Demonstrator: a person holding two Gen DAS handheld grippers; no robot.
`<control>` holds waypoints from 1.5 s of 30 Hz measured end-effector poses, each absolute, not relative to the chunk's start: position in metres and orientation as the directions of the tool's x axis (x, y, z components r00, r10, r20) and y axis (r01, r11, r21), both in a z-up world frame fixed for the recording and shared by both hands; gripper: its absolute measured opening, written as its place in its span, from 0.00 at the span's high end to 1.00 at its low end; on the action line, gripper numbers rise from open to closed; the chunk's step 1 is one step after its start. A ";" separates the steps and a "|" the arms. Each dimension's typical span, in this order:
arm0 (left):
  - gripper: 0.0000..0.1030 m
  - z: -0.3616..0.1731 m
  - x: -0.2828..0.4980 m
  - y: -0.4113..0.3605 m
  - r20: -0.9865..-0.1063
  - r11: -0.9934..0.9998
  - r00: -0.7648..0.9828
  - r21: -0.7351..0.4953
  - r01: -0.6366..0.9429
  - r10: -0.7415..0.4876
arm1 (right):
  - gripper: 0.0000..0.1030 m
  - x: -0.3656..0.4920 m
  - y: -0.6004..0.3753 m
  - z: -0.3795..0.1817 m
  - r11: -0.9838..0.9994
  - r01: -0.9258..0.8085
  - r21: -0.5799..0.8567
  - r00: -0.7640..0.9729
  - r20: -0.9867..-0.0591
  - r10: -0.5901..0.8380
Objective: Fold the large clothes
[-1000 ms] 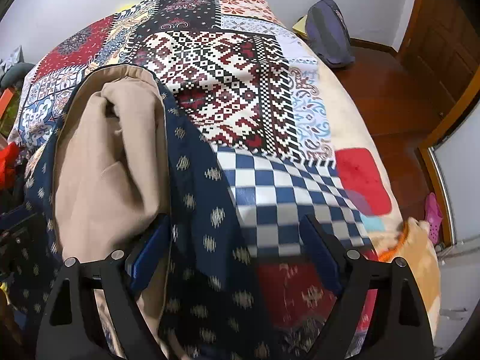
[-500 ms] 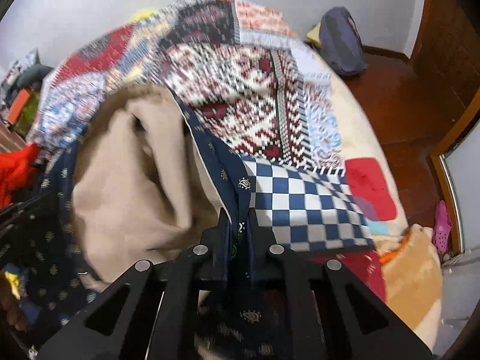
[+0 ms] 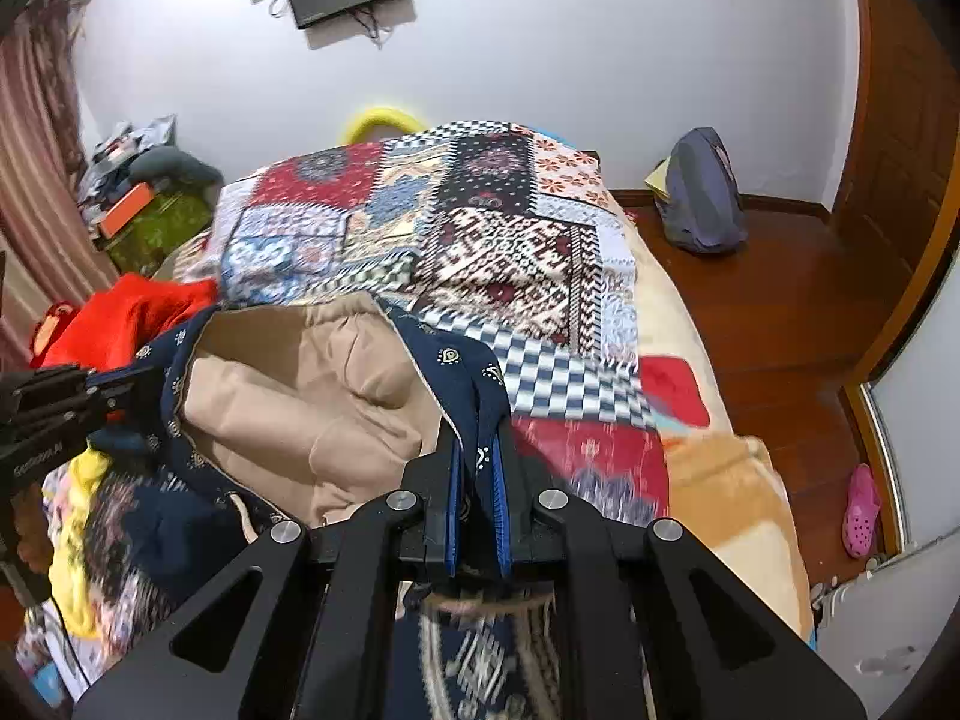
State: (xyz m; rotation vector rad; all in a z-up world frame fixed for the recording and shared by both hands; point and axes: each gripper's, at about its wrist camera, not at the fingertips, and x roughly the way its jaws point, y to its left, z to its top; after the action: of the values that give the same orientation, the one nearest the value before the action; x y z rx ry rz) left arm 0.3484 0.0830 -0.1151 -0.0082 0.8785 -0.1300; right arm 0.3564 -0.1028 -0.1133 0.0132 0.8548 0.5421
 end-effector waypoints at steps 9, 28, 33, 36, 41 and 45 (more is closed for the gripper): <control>0.96 -0.147 0.281 0.079 -0.791 0.996 0.610 -0.002 0.093 -0.058 | 0.92 0.303 -0.125 -0.144 0.877 -0.428 0.218 0.503 -0.749 0.432; 0.87 -0.219 0.238 0.107 -0.882 0.999 0.471 0.016 0.034 -0.002 | 0.53 0.269 -0.141 -0.209 0.917 -0.368 0.155 0.421 -0.851 0.313; 0.58 -0.184 0.246 0.097 -0.835 0.998 0.551 0.019 0.062 -0.018 | 0.52 0.272 -0.145 -0.179 0.907 -0.386 0.168 0.483 -0.801 0.354; 0.57 -0.167 0.261 0.090 -0.808 0.997 0.588 0.018 0.081 -0.033 | 0.52 0.282 -0.139 -0.167 0.900 -0.396 0.184 0.500 -0.778 0.380; 0.55 -0.157 0.295 0.076 -0.791 0.994 0.608 -0.003 0.110 -0.070 | 0.52 0.308 -0.120 -0.159 0.890 -0.413 0.193 0.508 -0.762 0.401; 0.54 -0.167 0.321 0.069 -0.803 0.992 0.591 -0.008 0.129 -0.083 | 0.52 0.325 -0.101 -0.163 0.871 -0.447 0.206 0.486 -0.761 0.430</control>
State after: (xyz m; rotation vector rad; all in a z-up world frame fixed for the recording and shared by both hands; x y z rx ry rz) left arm 0.3207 0.0691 -0.1666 0.0528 0.9309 -0.1231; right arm 0.3251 -0.1015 -0.1630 -0.0202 0.9202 0.5333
